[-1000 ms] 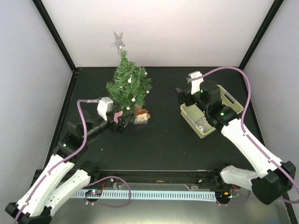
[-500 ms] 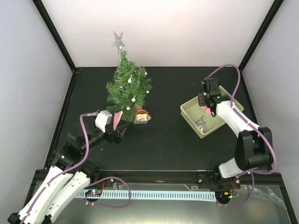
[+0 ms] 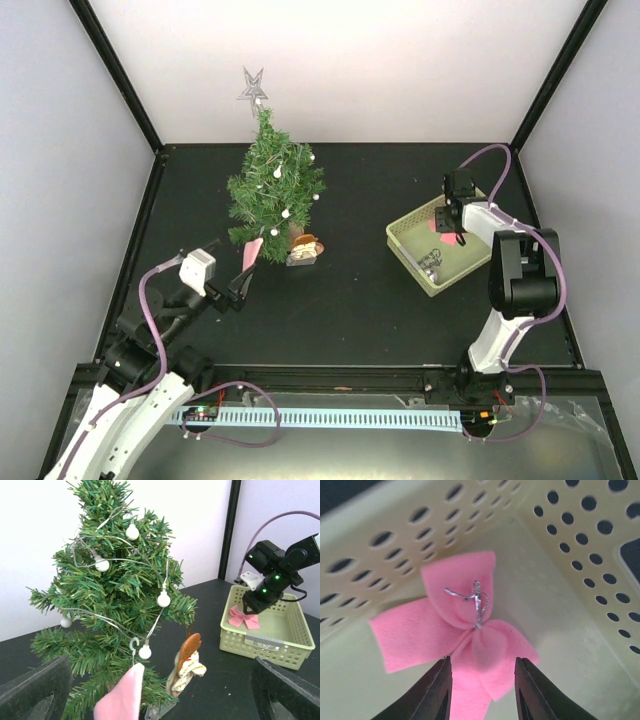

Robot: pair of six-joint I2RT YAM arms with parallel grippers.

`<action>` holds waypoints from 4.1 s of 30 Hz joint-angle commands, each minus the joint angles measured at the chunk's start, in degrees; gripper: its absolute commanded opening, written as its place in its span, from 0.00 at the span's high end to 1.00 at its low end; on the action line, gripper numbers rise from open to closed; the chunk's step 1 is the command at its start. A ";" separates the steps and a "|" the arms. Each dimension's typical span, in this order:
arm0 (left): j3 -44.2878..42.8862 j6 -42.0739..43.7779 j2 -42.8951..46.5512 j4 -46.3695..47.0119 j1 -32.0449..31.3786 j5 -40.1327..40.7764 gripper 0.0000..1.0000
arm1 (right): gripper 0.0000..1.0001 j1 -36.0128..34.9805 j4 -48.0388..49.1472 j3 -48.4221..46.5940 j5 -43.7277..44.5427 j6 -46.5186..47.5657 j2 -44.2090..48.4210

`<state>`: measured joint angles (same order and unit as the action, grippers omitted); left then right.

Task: Decorate the small christmas tree
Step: Pick up the decoration item from the storage box, then place the decoration item on the Christmas tree.

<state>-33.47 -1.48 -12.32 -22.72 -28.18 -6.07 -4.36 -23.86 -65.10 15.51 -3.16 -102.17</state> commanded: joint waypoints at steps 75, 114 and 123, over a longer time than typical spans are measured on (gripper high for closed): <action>0.42 -59.12 -12.39 44.91 0.98 -42.31 0.51 | 0.97 -43.07 68.08 14.15 -67.96 -50.17 43.22; -1.64 -64.94 -18.87 61.31 -6.88 -38.80 0.66 | 0.95 -54.17 72.46 4.50 -65.26 -50.49 28.34; -1.12 -64.88 -18.14 60.58 -6.99 -38.19 0.71 | 0.94 -54.17 72.00 5.77 -64.71 -49.89 28.18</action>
<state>-32.86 -65.84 -30.83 36.07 -34.89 -45.12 -58.15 47.18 -59.40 -50.06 -54.08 -73.80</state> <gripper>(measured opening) 0.286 0.062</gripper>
